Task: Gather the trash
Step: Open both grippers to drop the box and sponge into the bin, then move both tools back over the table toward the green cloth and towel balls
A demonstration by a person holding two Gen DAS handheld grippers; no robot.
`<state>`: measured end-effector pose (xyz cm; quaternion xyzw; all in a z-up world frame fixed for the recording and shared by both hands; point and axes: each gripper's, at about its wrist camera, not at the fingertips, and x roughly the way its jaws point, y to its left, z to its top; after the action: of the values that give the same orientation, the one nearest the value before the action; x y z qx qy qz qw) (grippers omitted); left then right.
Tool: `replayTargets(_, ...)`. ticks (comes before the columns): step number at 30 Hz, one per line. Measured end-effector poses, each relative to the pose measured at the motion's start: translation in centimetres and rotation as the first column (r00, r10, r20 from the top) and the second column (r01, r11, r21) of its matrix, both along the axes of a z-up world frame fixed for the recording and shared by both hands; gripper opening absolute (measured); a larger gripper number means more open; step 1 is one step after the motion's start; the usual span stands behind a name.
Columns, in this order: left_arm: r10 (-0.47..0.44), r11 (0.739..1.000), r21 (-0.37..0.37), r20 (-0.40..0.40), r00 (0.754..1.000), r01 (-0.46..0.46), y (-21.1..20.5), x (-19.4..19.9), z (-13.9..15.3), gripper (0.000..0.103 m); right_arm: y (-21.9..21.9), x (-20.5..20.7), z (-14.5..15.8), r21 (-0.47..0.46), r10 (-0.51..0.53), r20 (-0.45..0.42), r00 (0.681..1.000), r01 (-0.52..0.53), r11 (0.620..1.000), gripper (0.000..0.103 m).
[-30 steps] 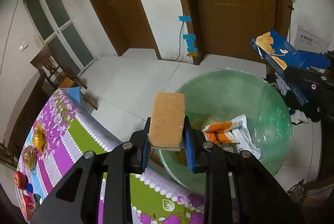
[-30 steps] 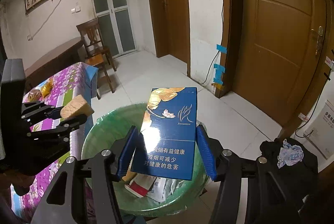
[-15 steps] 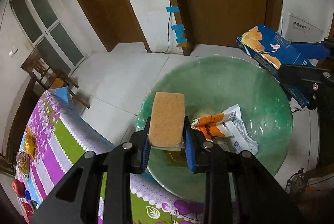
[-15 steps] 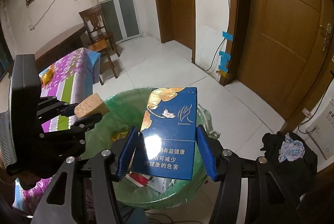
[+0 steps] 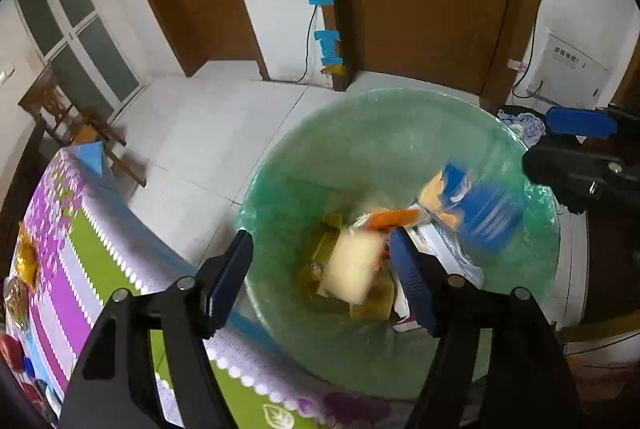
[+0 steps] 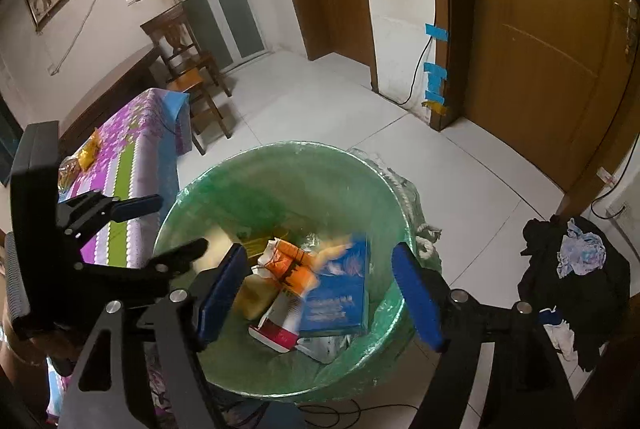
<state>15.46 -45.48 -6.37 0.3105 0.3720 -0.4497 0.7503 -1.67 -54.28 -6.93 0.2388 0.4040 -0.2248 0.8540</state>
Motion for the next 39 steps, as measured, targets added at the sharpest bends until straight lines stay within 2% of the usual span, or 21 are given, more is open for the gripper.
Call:
replayTargets(11, 0.037, 0.999, -0.04, 0.03, 0.999, -0.036, 1.7, -0.7, 1.2, 0.068, 0.3, -0.9, -1.3, 0.026, -0.019, 0.015, 1.0, 0.019, 0.999, 0.075)
replayTargets(23, 0.086, 0.995, -0.061, 0.118, 0.989, -0.079, 3.7, -2.0, 2.1, 0.07, 1.7, -1.9, -1.2, -0.018, -0.046, 0.05, 0.998, 0.047, 0.999, 0.075)
replayTargets(27, 0.121, 0.991, -0.075, 0.137, 0.983, -0.111, 4.8, -1.9, 2.4, 0.073, 2.4, -2.4, -0.6, -0.062, -0.073, 0.077, 0.994, 0.078, 0.995, 0.075)
replayTargets(30, 0.171, 0.982, -0.101, 0.126, 0.977, -0.159, 6.2, -1.7, 2.7, 0.073, 3.7, -2.9, 0.5, -0.145, -0.1, 0.115, 0.988, 0.116, 0.983, 0.077)
replayTargets(33, 0.228, 0.967, -0.141, 0.116, 0.967, -0.211, 8.3, -1.3, 3.3, 0.075, 5.9, -3.3, 1.4, -0.246, -0.11, 0.166, 0.98, 0.15, 0.958, 0.081)
replayTargets(39, 0.323, 0.932, -0.196, 0.067, 0.944, -0.305, 13.8, 0.9, 5.0, 0.076, 10.8, -2.5, 2.5, -0.325, -0.057, 0.26, 0.964, 0.143, 0.935, 0.083)
